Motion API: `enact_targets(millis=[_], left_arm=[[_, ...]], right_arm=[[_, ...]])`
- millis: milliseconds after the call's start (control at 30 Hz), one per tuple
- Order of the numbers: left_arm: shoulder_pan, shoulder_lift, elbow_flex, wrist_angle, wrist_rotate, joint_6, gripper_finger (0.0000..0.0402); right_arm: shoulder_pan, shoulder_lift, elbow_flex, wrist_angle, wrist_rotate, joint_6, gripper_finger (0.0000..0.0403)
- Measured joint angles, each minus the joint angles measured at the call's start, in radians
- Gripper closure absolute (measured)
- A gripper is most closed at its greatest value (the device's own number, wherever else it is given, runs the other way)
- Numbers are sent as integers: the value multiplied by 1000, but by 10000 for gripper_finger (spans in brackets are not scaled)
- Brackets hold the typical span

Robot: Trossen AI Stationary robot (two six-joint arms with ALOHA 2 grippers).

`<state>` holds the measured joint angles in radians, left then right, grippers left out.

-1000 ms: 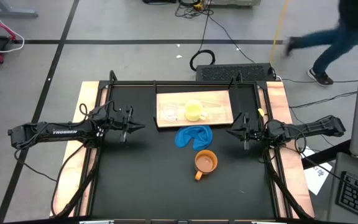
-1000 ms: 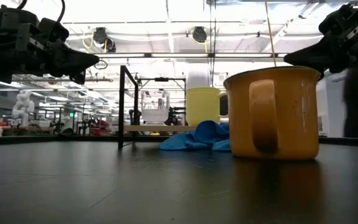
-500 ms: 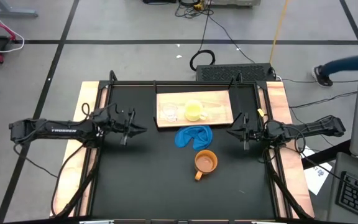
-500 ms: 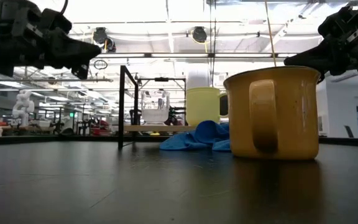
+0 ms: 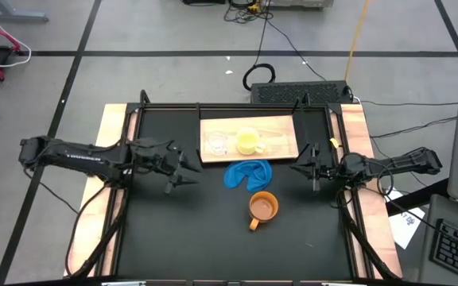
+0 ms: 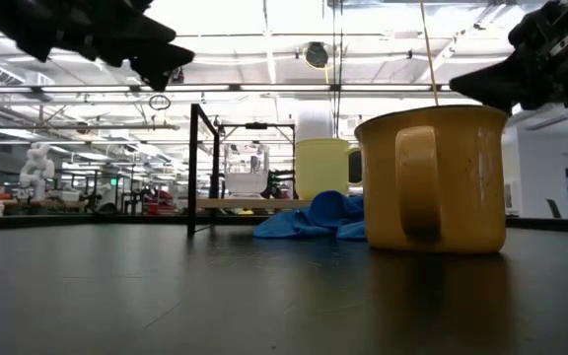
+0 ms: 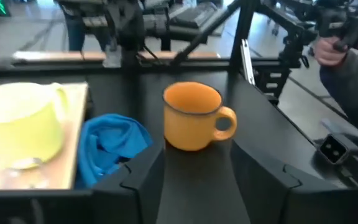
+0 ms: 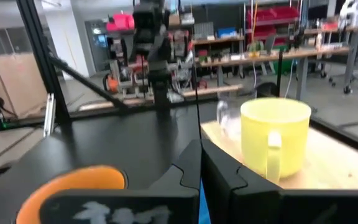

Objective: Stack small to large cups/mugs on shelf
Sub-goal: Put the orange mug on the shelf

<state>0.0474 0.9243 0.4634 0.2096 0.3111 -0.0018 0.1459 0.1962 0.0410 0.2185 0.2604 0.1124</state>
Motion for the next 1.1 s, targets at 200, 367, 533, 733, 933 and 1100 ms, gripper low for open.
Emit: enact_targets(millis=[200, 367, 533, 733, 933, 1100], left_arm=[[-35, 181, 116, 1, -2, -64, 203], [-66, 340, 229, 0, -1, -80, 215], [-106, 479, 363, -15, -1, -79, 225], [-155, 629, 564, -170, -64, -80, 216], [-167, 782, 789, -380, -156, -82, 180], [-167, 901, 955, -541, -168, -82, 150]], right_arm=[[0, -12, 0, 22, 1, -37, 403], [0, -13, 0, 13, 1, -25, 403], [0, -13, 0, -18, 0, -21, 403], [0, -13, 0, -50, 0, -20, 403], [0, -13, 0, -51, 0, -20, 403], [0, -13, 0, -53, 0, -20, 403]])
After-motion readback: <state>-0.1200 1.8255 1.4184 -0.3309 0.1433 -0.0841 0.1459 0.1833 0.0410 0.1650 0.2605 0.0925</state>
